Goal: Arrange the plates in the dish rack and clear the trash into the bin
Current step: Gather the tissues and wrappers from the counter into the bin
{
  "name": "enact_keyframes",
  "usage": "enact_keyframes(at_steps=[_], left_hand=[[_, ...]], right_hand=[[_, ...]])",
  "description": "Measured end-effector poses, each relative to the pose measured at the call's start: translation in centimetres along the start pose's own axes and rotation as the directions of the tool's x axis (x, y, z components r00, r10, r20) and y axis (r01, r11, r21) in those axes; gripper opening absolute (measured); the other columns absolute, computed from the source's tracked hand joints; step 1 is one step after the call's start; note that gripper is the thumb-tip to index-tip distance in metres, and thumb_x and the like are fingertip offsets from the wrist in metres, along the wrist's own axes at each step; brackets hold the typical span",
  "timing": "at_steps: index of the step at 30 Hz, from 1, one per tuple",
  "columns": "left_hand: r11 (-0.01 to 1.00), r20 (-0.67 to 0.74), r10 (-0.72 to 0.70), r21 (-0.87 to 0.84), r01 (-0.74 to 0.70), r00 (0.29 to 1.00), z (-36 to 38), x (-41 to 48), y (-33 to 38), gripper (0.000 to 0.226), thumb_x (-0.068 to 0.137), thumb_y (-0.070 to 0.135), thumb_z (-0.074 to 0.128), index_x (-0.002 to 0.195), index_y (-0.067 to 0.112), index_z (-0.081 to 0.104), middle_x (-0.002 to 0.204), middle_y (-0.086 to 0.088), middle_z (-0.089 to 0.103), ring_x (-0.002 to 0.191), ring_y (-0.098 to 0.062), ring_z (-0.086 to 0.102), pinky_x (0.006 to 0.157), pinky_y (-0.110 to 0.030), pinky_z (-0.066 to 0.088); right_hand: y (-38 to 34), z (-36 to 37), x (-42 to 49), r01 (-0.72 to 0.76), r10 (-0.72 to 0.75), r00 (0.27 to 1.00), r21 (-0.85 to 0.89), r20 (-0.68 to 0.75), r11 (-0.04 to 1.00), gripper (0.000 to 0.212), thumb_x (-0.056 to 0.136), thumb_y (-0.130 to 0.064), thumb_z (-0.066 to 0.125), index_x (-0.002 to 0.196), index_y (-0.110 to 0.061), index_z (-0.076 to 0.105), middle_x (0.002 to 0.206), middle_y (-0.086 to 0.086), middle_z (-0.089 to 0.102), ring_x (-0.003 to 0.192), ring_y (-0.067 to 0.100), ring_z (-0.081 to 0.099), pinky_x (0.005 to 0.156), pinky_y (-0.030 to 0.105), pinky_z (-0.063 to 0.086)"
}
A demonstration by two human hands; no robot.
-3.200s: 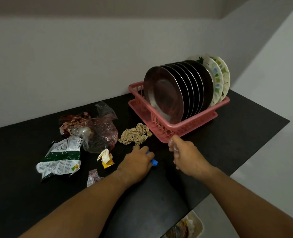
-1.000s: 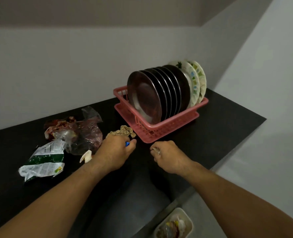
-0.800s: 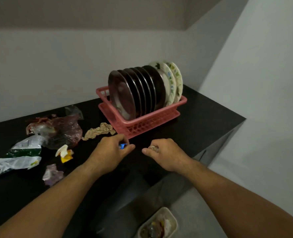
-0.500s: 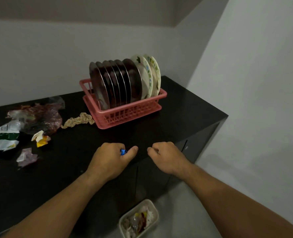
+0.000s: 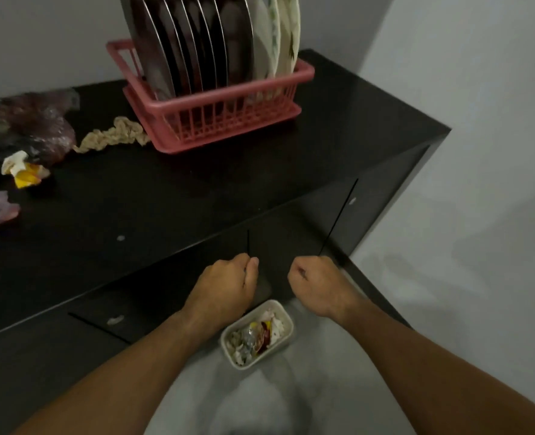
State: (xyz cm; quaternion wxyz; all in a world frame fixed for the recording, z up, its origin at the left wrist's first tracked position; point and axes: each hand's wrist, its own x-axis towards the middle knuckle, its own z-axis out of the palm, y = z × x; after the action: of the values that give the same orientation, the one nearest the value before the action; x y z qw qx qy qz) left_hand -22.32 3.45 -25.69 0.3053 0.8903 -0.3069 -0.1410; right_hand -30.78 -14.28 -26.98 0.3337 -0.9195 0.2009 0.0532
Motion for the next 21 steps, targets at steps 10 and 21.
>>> enact_keyframes(at_steps=[10, 21], left_hand=[[0.991, 0.037, 0.009, 0.131, -0.014, 0.999, 19.1, 1.8, -16.0, 0.042, 0.100, 0.048, 0.027, 0.068, 0.028, 0.045, 0.058, 0.007, 0.054, 0.051, -0.007, 0.052, 0.047, -0.027, 0.032], [0.997, 0.047, 0.006, 0.071, -0.009, 0.999, 32.1, 1.2, -29.6, 0.045, 0.085, 0.072, 0.020, 0.080, 0.035, 0.045, 0.068, 0.010, 0.054, 0.061, -0.007, 0.054, 0.052, -0.021, 0.040]], right_hand=[[16.6, 21.2, 7.1, -0.021, 0.058, 0.985, -0.219, 0.162, 0.975, 0.022, 0.095, -0.034, 0.048, 0.094, -0.017, 0.060, 0.091, 0.006, 0.065, 0.078, 0.020, 0.058, 0.066, 0.031, 0.045], [29.6, 41.0, 19.9, 0.069, 0.101, 0.940, -0.472, 0.325, 0.879, 0.048, 0.092, -0.048, 0.053, 0.126, -0.015, 0.056, 0.130, 0.011, 0.059, 0.111, 0.026, 0.059, 0.092, 0.039, 0.049]])
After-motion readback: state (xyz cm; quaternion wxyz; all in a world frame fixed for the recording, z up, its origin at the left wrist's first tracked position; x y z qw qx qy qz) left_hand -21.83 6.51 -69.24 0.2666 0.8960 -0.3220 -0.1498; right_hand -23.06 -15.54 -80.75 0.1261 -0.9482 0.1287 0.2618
